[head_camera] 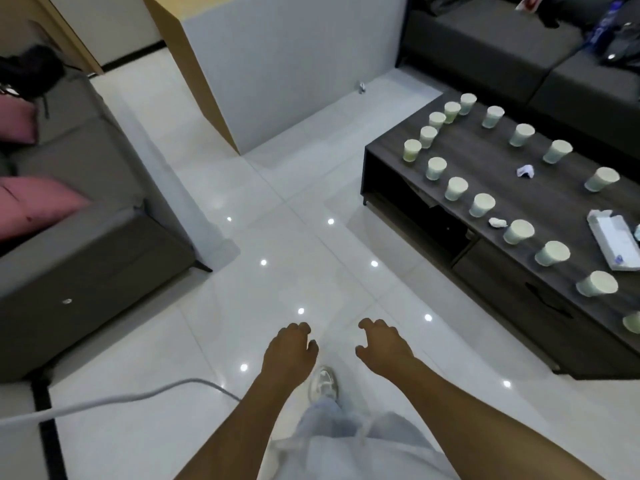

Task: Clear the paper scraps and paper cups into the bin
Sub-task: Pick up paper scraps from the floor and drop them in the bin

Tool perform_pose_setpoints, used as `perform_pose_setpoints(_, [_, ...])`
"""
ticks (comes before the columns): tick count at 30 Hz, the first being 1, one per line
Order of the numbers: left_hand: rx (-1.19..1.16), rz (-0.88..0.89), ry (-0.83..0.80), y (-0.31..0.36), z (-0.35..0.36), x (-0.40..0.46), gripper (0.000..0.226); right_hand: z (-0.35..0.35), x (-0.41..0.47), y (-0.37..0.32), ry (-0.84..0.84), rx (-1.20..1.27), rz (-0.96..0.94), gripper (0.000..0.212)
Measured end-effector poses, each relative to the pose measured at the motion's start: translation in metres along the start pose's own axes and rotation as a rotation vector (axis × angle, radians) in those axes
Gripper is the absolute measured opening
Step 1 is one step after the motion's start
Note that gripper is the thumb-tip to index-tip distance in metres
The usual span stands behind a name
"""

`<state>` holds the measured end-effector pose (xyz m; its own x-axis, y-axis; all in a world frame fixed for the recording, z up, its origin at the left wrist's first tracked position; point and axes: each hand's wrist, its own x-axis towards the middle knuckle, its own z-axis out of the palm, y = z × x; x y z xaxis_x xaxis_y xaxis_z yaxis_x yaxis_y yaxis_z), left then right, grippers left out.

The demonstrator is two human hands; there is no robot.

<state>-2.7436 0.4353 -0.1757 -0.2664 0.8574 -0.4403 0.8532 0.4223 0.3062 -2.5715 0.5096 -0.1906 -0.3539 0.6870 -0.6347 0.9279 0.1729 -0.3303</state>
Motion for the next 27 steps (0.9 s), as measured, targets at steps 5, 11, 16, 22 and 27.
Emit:
perform_pose_setpoints(5, [0.011, -0.012, -0.010, -0.019, -0.070, 0.094, 0.034, -0.061, 0.077, -0.052, 0.007, 0.054, -0.018, 0.052])
perform_pose_setpoints(11, [0.024, 0.011, -0.036, -0.012, -0.128, 0.230, 0.035, -0.137, 0.187, -0.071, 0.015, 0.121, 0.025, 0.047])
perform_pose_setpoints(16, [0.012, 0.022, -0.008, 0.015, -0.184, 0.365, 0.037, -0.223, 0.300, -0.081, 0.056, 0.139, 0.014, 0.049])
perform_pose_setpoints(22, [-0.006, 0.033, -0.003, 0.049, -0.260, 0.498, 0.038, -0.337, 0.412, -0.102, 0.072, 0.135, -0.008, 0.052])
perform_pose_setpoints(27, [-0.009, 0.044, -0.032, 0.066, -0.305, 0.593, 0.037, -0.402, 0.488, -0.110, 0.057, 0.153, 0.016, 0.053])
